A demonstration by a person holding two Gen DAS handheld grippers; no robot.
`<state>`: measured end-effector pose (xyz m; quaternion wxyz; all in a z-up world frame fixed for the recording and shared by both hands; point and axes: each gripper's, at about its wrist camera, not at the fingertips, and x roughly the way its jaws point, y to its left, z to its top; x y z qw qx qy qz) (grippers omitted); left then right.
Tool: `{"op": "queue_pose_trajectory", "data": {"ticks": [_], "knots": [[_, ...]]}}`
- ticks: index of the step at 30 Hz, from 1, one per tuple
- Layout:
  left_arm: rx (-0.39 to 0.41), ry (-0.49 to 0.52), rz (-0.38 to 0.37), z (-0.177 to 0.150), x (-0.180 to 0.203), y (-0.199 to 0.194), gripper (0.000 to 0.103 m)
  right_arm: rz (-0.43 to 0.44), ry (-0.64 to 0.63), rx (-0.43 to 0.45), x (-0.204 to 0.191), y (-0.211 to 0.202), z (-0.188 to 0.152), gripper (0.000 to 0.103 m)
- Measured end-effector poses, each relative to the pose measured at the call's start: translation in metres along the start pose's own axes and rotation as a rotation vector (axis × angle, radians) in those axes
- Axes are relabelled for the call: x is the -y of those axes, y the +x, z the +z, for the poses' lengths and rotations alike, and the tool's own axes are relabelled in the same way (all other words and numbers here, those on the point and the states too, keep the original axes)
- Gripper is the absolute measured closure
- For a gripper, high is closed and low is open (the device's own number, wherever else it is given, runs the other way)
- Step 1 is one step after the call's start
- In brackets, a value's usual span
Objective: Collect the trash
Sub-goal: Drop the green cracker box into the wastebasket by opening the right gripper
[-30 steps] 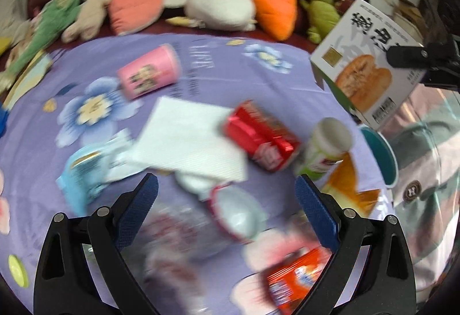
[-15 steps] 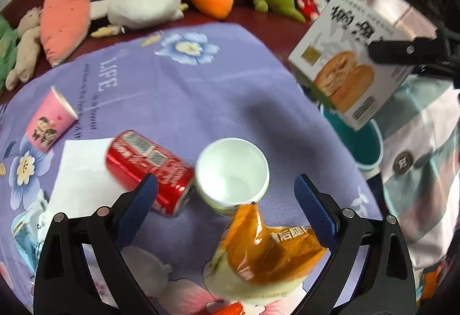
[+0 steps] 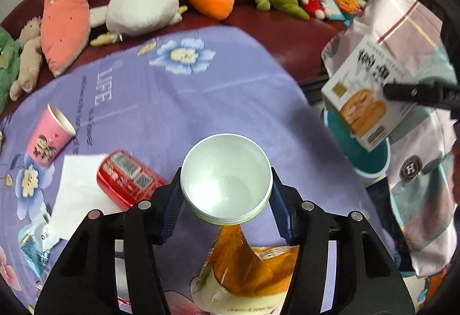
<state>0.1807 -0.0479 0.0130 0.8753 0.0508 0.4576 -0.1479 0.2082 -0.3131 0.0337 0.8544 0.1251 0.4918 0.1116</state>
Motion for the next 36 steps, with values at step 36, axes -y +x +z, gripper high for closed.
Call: {"op": "queue_pose_trajectory", "data": {"ticks": [36], "knots": [[-0.034, 0.208, -0.202, 0.067, 0.188, 0.051, 0.047, -0.128, 0.227, -0.018, 0.188, -0.007, -0.03, 0.035]]}}
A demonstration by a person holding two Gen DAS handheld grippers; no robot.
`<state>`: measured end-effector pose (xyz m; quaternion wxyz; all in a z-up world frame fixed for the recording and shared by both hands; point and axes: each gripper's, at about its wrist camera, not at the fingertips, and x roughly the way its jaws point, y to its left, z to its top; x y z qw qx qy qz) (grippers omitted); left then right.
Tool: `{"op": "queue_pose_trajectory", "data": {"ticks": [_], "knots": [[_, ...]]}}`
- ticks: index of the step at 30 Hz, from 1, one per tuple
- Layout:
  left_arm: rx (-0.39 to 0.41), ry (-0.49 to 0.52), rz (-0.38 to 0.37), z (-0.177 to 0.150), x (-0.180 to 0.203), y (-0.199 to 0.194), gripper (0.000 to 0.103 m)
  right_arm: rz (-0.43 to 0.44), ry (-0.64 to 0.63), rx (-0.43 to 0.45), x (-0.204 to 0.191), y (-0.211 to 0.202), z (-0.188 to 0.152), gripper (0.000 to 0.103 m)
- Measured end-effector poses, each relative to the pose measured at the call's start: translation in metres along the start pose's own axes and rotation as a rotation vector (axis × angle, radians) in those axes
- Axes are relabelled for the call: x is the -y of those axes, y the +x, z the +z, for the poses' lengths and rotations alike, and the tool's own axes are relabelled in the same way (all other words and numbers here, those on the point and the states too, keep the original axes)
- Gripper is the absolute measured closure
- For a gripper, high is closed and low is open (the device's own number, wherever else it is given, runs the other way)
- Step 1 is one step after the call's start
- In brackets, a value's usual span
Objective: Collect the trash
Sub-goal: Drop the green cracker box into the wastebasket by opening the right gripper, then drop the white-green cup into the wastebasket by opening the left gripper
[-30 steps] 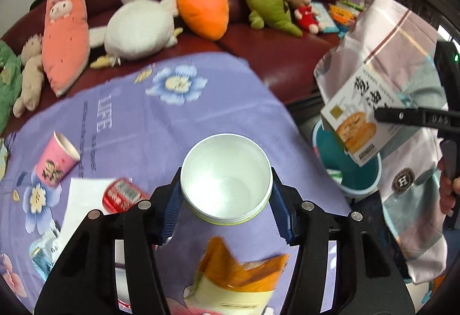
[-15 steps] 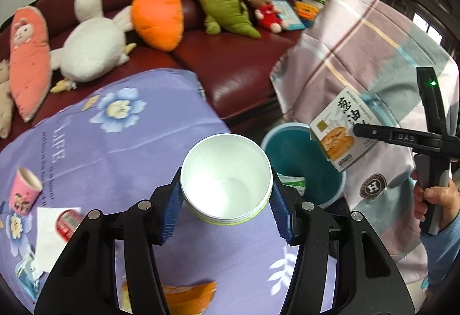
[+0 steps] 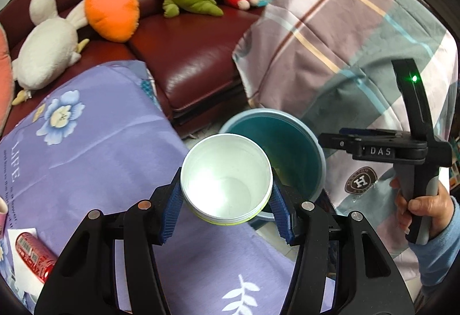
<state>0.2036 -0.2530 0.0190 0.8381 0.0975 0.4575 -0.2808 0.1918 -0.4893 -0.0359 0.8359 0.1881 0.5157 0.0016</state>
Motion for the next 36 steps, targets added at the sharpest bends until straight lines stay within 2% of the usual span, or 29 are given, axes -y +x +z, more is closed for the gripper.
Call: {"op": "queue_pose_trajectory", "data": {"ticks": [10, 16, 26, 28, 30, 34, 36], "knots": [[-0.046, 0.031, -0.017, 0.004, 0.021, 0.031, 0.047, -0.037, 0.047, 0.016, 0.026, -0.004, 0.002, 0.027], [-0.074, 0.04, -0.035, 0.003, 0.033, 0.051, 0.047, -0.062, 0.034, 0.025, 0.027, -0.009, 0.004, 0.027], [-0.092, 0.058, -0.093, 0.012, 0.068, 0.085, 0.046, -0.161, 0.007, 0.037, 0.038, -0.023, 0.006, 0.025], [-0.091, 0.064, -0.092, 0.013, 0.075, 0.087, 0.029, -0.178, 0.003, 0.036, 0.04, -0.026, 0.007, 0.024], [-0.072, 0.069, -0.079, 0.012, 0.078, 0.084, 0.021, -0.191, 0.0, 0.032, 0.041, -0.027, 0.007, 0.024], [-0.061, 0.046, -0.076, 0.006, 0.069, 0.076, 0.015, -0.201, -0.018, 0.026, 0.037, -0.03, 0.007, 0.023], [-0.061, 0.027, -0.068, 0.002, 0.062, 0.071, 0.015, -0.199, -0.029, 0.028, 0.031, -0.032, 0.006, 0.018]]}}
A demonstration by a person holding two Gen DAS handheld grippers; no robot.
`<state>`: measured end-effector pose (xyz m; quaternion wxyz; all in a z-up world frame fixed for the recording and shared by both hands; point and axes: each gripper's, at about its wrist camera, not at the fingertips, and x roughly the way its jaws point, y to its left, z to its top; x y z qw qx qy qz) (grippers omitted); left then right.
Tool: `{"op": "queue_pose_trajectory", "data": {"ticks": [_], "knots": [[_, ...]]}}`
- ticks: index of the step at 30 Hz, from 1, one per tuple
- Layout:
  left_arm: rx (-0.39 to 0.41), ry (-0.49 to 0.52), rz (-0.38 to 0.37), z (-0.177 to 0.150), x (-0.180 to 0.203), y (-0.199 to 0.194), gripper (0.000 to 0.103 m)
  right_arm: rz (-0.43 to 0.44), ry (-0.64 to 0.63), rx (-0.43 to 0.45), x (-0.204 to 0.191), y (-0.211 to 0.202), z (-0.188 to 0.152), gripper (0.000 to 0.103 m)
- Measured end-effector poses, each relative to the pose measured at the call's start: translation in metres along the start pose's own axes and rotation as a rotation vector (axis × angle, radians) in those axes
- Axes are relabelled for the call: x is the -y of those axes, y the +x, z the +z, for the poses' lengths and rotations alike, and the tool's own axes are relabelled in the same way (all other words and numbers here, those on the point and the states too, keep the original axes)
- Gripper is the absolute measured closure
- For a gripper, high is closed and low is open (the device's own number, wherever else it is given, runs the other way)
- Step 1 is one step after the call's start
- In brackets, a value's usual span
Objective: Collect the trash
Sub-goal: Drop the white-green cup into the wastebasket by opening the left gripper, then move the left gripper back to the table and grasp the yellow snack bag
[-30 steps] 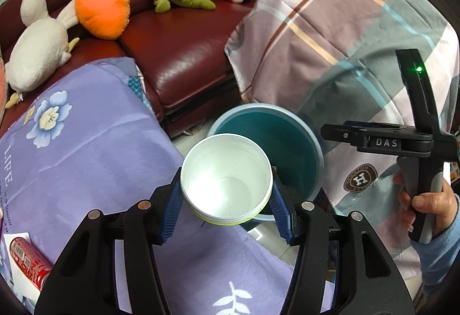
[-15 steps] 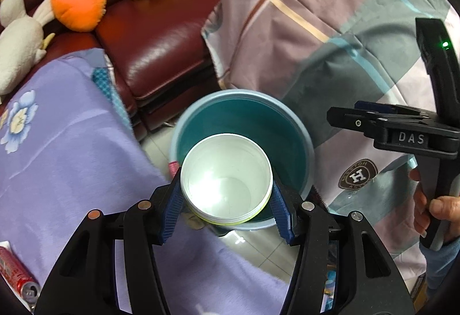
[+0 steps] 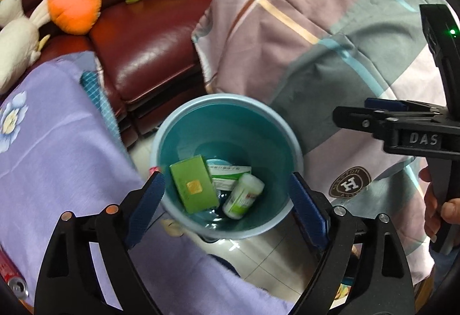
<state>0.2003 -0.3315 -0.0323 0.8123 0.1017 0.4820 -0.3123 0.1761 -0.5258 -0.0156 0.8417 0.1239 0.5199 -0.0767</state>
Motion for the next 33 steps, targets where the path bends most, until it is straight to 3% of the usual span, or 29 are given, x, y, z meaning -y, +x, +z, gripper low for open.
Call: {"op": "queue_pose_trajectory", "data": {"ticks": [12, 21, 33], "knots": [[0.03, -0.096, 0.051, -0.051, -0.052, -0.058, 0.014, 0.034, -0.075, -0.008, -0.053, -0.023, -0.017, 0.015], [0.092, -0.144, 0.091, -0.096, -0.091, -0.12, 0.014, 0.066, -0.164, -0.009, -0.118, -0.044, -0.042, 0.015], [0.151, -0.31, 0.147, -0.159, -0.173, -0.182, 0.012, 0.098, -0.313, -0.015, -0.214, -0.059, -0.059, 0.015]]}}
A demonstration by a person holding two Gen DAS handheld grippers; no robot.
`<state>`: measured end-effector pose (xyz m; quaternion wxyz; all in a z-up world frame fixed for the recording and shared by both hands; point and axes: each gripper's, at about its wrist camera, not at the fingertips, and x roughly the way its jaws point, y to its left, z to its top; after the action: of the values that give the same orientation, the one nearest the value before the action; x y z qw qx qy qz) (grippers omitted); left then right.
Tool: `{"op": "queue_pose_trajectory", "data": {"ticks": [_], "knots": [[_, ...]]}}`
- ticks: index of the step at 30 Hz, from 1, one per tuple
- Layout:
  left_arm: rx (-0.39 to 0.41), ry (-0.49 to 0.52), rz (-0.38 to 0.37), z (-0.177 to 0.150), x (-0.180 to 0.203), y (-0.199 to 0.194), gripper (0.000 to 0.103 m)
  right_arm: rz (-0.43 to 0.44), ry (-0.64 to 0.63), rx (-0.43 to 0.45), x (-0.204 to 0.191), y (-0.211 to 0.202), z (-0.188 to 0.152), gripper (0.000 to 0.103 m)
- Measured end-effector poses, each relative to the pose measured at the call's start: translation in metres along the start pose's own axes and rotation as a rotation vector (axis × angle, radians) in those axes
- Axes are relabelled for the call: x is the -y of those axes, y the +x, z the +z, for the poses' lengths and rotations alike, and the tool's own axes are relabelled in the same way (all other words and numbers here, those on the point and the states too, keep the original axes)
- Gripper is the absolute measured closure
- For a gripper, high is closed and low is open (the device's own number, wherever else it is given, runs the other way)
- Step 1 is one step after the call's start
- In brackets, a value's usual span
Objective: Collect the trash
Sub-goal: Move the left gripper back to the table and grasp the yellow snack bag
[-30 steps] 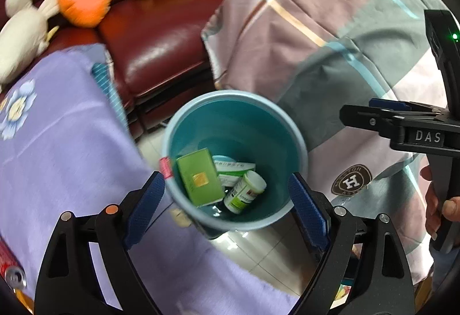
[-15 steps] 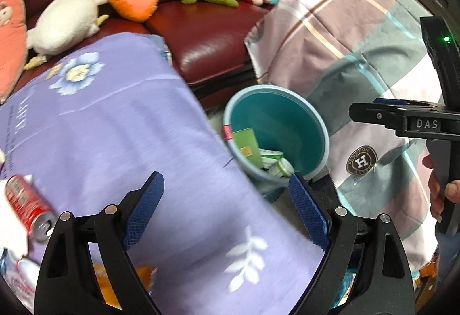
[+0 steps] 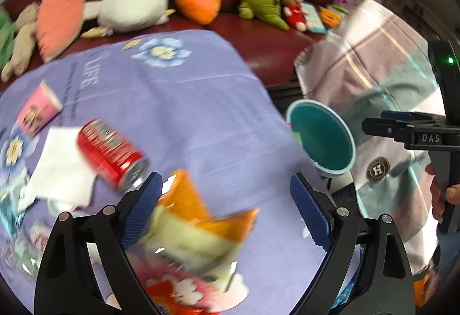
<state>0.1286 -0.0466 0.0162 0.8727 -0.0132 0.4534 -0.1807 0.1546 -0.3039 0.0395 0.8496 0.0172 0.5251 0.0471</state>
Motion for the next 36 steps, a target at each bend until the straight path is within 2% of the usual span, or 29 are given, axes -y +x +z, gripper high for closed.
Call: {"op": "queue_pose_trajectory", "data": {"ticks": [7, 11, 14, 16, 26, 27, 28, 29, 30, 33, 34, 36], "knots": [[-0.033, -0.063, 0.03, -0.025, -0.044, 0.007, 0.011, 0.03, -0.031, -0.038, -0.031, 0.011, -0.003, 0.015], [-0.066, -0.114, -0.022, -0.035, -0.06, 0.019, 0.011, 0.041, -0.035, -0.067, -0.04, 0.019, -0.01, 0.015], [-0.085, -0.13, -0.063, -0.041, -0.059, 0.029, 0.011, 0.046, -0.038, -0.087, -0.044, 0.028, -0.013, 0.015], [-0.093, -0.133, -0.07, -0.044, -0.055, 0.036, 0.006, 0.056, -0.026, -0.09, -0.043, 0.031, -0.014, 0.015], [-0.134, -0.092, -0.061, -0.05, -0.029, 0.067, 0.004, 0.087, 0.028, -0.127, -0.03, 0.055, -0.02, 0.015], [-0.125, -0.082, -0.047, -0.05, -0.026, 0.068, 0.007, 0.088, 0.034, -0.129, -0.028, 0.056, -0.021, 0.015], [-0.115, -0.077, -0.051, -0.05, -0.023, 0.067, 0.019, 0.09, 0.043, -0.133, -0.025, 0.058, -0.022, 0.015], [-0.112, -0.077, -0.075, -0.049, -0.022, 0.066, 0.027, 0.091, 0.048, -0.135, -0.023, 0.059, -0.022, 0.015], [-0.112, -0.078, -0.093, -0.048, -0.02, 0.065, 0.042, 0.09, 0.051, -0.137, -0.022, 0.06, -0.023, 0.015], [-0.084, -0.04, -0.058, -0.045, -0.01, 0.06, 0.056, 0.09, 0.06, -0.142, -0.019, 0.064, -0.023, 0.015], [-0.084, -0.047, -0.065, -0.045, -0.01, 0.06, 0.068, 0.09, 0.063, -0.143, -0.019, 0.065, -0.023, 0.015], [-0.072, -0.064, -0.065, -0.044, -0.011, 0.057, 0.073, 0.094, 0.069, -0.143, -0.02, 0.066, -0.022, 0.015]]}}
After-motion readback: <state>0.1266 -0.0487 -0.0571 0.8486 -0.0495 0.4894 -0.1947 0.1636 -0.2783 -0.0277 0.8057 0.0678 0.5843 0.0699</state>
